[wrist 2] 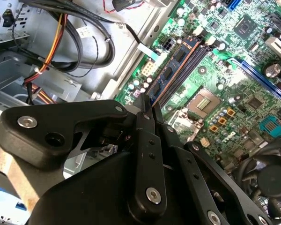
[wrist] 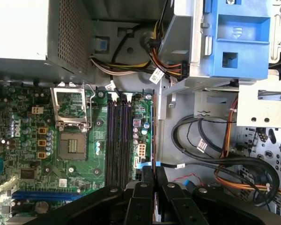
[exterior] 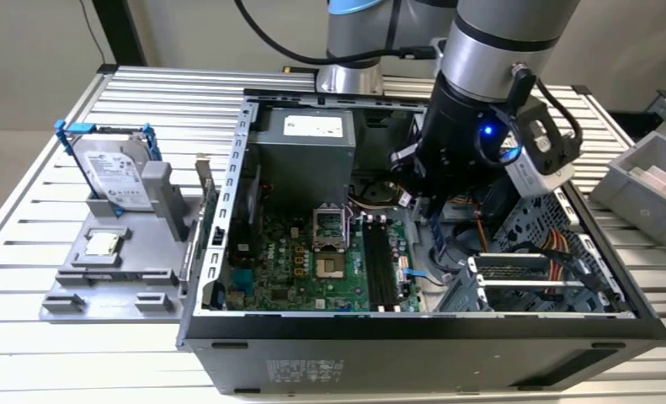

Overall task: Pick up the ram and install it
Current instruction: 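Insert the ram into the slot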

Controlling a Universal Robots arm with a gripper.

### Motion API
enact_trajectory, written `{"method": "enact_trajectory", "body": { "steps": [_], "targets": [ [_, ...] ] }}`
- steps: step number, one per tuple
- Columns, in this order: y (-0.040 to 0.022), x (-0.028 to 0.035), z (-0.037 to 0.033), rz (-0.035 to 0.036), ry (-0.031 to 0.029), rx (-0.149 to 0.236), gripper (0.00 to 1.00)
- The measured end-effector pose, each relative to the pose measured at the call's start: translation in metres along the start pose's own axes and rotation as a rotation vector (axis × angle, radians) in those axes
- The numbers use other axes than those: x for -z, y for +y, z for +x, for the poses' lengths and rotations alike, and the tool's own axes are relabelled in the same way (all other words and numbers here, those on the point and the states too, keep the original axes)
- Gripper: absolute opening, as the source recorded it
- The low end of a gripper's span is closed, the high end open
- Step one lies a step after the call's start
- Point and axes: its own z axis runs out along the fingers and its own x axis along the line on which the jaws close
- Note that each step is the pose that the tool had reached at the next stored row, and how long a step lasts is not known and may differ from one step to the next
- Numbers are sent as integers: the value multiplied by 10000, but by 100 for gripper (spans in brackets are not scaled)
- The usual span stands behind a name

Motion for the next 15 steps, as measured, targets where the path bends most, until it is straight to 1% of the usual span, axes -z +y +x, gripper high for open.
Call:
{"method": "enact_trajectory", "body": {
  "steps": [15],
  "targets": [
    [-1, -72, 3, -1, -1, -1, 0]
  ]
}}
